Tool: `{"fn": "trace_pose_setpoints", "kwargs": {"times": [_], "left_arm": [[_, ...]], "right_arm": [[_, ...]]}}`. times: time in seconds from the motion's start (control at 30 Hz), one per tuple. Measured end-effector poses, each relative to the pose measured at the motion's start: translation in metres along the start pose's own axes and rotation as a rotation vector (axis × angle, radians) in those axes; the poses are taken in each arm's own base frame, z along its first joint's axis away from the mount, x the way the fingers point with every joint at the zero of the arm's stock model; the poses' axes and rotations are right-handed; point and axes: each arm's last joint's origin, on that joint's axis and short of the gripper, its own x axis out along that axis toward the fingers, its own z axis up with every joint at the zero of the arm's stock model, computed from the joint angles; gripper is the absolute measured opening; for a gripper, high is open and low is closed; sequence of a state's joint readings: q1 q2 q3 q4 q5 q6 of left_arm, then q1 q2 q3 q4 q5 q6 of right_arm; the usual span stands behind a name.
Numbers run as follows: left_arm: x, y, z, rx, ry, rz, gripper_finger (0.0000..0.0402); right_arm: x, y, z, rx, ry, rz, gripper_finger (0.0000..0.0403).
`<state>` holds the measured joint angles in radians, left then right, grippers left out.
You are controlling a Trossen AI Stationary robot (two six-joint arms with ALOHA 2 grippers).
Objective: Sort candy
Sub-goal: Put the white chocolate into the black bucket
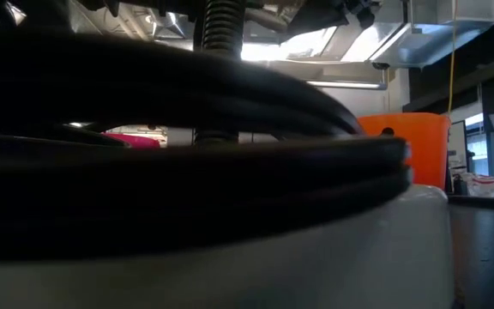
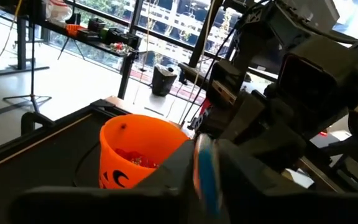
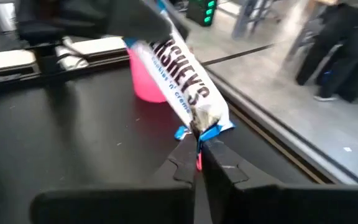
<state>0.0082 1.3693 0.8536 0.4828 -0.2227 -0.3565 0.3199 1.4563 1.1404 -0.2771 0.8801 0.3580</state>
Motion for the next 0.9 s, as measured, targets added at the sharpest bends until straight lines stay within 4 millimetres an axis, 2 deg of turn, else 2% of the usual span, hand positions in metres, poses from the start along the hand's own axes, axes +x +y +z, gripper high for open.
{"fn": "trace_pose_setpoints", "kwargs": {"times": [0.17,0.33,0.5,0.67,0.9], "left_arm": [[-0.001,-0.001,0.001,0.025,0.000,-0.009,0.0010],[-0.005,-0.001,0.005,0.046,-0.010,-0.012,0.0014],[-0.018,-0.002,0.018,0.078,-0.019,-0.013,0.0006],[-0.046,-0.006,0.037,0.128,-0.006,-0.029,0.0004],[-0.105,-0.012,0.057,0.179,0.063,-0.142,0.0006]], "right_arm": [[-0.003,0.001,0.005,-0.018,0.028,0.052,0.0080],[-0.015,0.003,0.019,-0.049,0.048,0.069,0.0147],[-0.038,0.004,0.033,-0.087,0.087,0.083,0.0180],[-0.066,0.008,0.037,-0.147,0.140,0.139,0.0183],[-0.101,0.019,0.018,-0.172,0.209,0.214,0.0184]]}}
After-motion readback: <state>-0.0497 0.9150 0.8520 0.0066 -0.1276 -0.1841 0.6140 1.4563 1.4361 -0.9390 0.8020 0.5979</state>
